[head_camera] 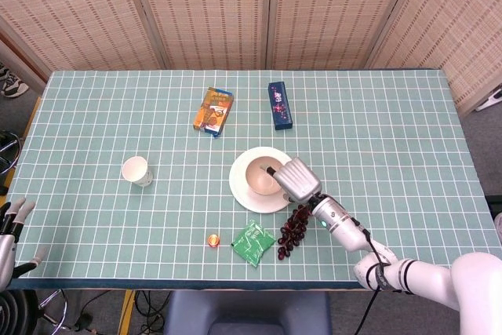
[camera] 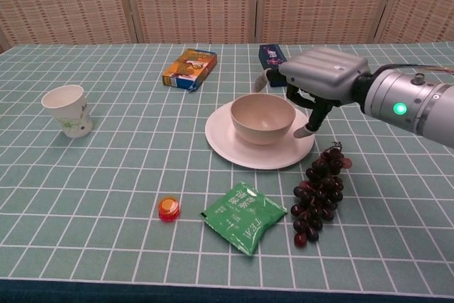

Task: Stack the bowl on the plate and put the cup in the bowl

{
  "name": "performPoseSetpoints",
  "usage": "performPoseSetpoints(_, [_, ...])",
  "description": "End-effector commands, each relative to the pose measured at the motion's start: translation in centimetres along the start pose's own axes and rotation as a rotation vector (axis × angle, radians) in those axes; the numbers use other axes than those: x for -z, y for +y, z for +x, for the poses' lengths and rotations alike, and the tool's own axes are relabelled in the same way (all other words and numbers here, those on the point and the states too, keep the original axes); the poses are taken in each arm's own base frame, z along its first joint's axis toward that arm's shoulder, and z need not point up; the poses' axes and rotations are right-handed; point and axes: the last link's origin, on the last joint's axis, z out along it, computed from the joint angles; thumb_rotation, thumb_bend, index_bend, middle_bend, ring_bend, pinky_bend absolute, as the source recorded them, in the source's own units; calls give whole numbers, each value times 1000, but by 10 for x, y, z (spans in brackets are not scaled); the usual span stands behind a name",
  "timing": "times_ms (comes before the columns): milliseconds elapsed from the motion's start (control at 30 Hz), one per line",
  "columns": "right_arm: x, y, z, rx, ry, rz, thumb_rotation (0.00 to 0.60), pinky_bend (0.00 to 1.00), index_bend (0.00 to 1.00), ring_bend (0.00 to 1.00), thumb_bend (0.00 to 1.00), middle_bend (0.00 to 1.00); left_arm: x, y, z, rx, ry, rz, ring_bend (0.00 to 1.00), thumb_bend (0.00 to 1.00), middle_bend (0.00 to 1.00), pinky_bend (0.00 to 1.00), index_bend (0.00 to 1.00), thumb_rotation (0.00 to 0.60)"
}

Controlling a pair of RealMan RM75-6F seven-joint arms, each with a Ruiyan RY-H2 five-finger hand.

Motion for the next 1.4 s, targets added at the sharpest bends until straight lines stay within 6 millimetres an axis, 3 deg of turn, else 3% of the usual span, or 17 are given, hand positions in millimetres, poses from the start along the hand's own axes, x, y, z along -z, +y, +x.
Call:
performPoseSetpoints(33, [12, 7, 6, -1, 9, -22, 600, 1000, 120, 936, 72, 809, -1, 0, 1, -2, 0, -1, 30, 261, 50, 11, 101, 600])
performPoseSetpoints(300, [74, 43, 32, -37, 77, -146, 600, 1000, 113, 889, 73, 749, -17, 6, 3, -24, -9, -42, 30, 261, 50, 11, 101, 600])
performPoseSetpoints(500, [121, 70, 52, -38, 120, -285, 600, 1000, 113, 794, 95, 640, -37, 15, 8, -14, -21, -89, 30, 261, 50, 11, 102, 600])
performPoseSetpoints(833, [187, 108, 69, -8, 143, -468, 600, 1000, 113, 755, 118, 598, -90, 41, 17, -13, -84, -207, 32, 261, 50, 11, 107, 600])
performPoseSetpoints(1133, [220, 123, 74, -4, 147, -554, 600, 1000, 113, 755, 118, 585, -138, 73, 17, -63, -213, -293, 22, 261, 7, 53, 66, 600])
performPoseSetpoints(1400, [231, 123, 71, -10, 144, -566, 600, 1000, 113, 755, 118, 583, -172, 98, 10, -131, -322, -316, 0, 261, 0, 53, 6, 600])
